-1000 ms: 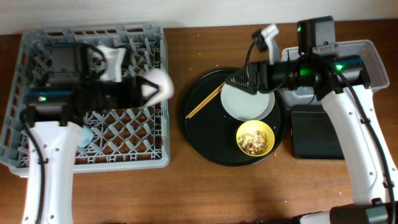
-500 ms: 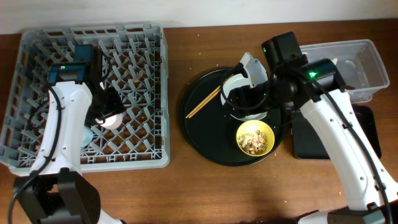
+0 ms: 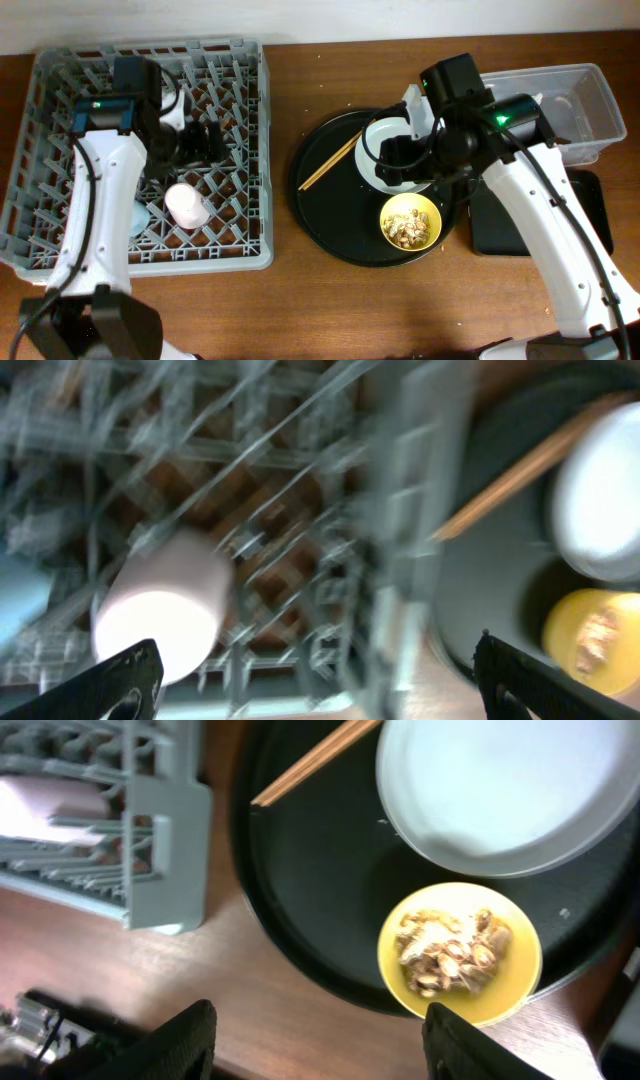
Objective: Sort waste into correct bins and load items into the dishwasher rack
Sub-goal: 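Grasp the yellow bowl with the right gripper and lift it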
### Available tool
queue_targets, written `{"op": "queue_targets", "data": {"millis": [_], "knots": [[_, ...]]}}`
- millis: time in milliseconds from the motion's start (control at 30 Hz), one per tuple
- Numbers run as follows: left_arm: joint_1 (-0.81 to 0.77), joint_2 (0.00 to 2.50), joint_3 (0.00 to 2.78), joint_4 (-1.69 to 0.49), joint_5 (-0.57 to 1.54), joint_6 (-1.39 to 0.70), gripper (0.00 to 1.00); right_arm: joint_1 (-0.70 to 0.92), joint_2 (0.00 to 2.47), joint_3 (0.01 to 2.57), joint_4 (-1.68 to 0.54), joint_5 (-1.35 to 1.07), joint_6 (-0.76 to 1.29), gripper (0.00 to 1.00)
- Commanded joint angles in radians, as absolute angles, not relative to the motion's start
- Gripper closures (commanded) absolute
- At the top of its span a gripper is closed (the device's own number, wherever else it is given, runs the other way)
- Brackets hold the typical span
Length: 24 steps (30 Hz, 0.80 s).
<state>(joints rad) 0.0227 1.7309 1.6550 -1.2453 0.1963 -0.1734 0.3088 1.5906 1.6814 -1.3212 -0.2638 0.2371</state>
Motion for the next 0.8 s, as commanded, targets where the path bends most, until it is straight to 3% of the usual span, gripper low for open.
{"op": "queue_targets", "data": {"millis": [0,133,233,300,500,567,600,633,767], "knots": [[-0.059,1.603,1.770,-1.169,0.472,0.058,0.01,0.315,1.625,1.573,-1.303,-0.178,0.297,0.37],[-0.142,1.589,1.770,-1.163,0.475,0.058,0.01,0.315,1.626,1.369,-1.156,-0.167,0.297,0.39],[-0.199,1.590,1.766,-1.163,0.475,0.058,0.01,0.307,1.626,1.323,-1.147,-0.066,0.336,0.43],[-0.256,1.595,1.750,-1.172,0.429,0.057,0.01,0.279,1.625,1.323,-1.136,-0.131,0.331,0.44],[-0.271,1.596,1.750,-1.160,0.392,0.058,0.01,0.505,1.687,1.140,-0.888,0.065,0.349,0.51],[-0.271,1.596,1.750,-1.160,0.392,0.058,0.01,0.506,1.761,1.129,-0.850,0.061,0.350,0.63],[-0.271,1.596,1.750,-1.160,0.392,0.058,0.01,0.505,1.808,1.129,-0.843,0.061,0.350,0.75],[-0.271,1.596,1.750,-1.160,0.392,0.058,0.01,0.504,1.835,1.129,-0.844,0.061,0.357,0.93],[-0.272,1.596,1.750,-1.160,0.392,0.058,0.01,0.455,1.728,1.168,-0.899,0.023,0.361,0.96]]}}
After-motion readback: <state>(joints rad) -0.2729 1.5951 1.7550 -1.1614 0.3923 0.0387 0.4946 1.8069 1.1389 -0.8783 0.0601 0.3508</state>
